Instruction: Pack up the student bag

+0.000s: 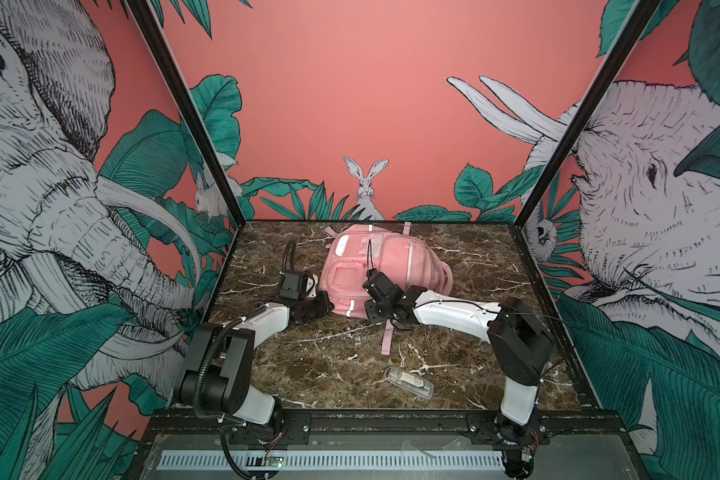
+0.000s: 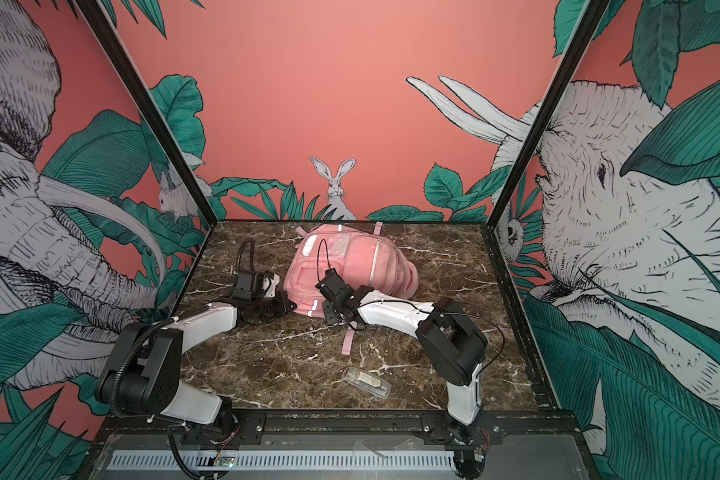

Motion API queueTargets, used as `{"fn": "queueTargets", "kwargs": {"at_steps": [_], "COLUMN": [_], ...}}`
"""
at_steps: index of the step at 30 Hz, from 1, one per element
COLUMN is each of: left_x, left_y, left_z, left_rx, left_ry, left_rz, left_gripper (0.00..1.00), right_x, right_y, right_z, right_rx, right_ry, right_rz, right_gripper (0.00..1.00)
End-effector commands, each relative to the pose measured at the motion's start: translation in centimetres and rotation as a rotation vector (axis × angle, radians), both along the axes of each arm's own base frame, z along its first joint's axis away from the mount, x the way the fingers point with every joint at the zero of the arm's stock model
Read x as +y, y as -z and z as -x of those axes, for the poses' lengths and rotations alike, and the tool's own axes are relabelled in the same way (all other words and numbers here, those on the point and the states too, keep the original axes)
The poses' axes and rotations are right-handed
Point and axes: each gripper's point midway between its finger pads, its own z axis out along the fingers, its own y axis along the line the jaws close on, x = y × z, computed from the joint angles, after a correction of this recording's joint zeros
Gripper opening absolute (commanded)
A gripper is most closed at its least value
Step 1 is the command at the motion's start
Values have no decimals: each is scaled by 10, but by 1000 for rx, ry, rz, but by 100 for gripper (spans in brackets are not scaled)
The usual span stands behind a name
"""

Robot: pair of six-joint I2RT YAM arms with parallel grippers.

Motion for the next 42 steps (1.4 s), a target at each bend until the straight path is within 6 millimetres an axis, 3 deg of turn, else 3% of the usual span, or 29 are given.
{"fn": "queueTargets", "kwargs": {"at_steps": [1, 5, 20, 42], "left_x": [0, 0, 1, 1], "left_y": [-5, -3, -1, -3], "left_z": [11, 12, 13, 7], "left_rx": [10, 15, 20, 16], "left_ry": [22, 22, 22, 14], "left_rz": [-2, -3, -5, -14], "left_gripper": [1, 1, 1, 1], "right_x": [5, 11, 9, 2], "right_y": [7, 0, 12, 6], "right_z": [0, -7, -11, -9], "right_rx": [14, -5, -1, -17], "right_ry": [7, 15, 31, 28], "right_rz": [-4, -17, 5, 17], "right_gripper": [42, 41, 34, 12]}}
